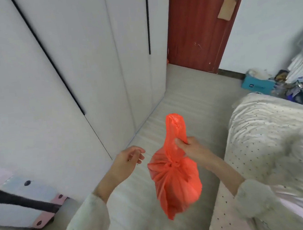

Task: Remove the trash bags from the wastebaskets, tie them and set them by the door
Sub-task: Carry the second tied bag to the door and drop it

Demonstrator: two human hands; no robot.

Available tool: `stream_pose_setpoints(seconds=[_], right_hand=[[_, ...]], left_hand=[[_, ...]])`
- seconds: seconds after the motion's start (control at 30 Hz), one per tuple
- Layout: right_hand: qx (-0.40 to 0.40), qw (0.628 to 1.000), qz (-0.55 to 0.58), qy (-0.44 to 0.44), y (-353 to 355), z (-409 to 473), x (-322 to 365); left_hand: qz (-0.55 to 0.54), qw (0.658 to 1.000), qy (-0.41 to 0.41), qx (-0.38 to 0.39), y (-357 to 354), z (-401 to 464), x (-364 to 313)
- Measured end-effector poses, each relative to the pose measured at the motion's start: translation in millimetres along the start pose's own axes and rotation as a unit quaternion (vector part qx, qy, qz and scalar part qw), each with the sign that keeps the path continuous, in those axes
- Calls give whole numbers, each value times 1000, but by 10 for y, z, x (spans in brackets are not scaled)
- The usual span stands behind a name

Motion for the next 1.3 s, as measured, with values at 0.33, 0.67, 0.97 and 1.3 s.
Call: stream_pose_setpoints(seconds=[0.33, 0.67, 0.97, 1.3], right_hand=[[-150, 982, 108, -47, 1172, 2537, 392], [-190, 964, 178, -59, 2542, 4560, 1026], [-144, 978, 148, -37, 4055, 6701, 1418], [-118, 983, 128, -61, 5430, 8710, 1816]], left_hand=[[16, 996, -50, 66, -22, 3098, -506], [35, 989, -101, 103, -199, 5785, -1604], [14, 995, -78, 64, -845, 8064, -2367], [-6, 998, -32, 56, -1274, 10146, -3023]])
Point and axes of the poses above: each hand's wrist, its own z-axis towards the middle knuckle, its own y-axis out of the back of the hand, x = y × z, the point moved 7 cm from there along z, towards the middle knuckle, and after that the axes turned 13 degrees about z, right-handed, at the moved point
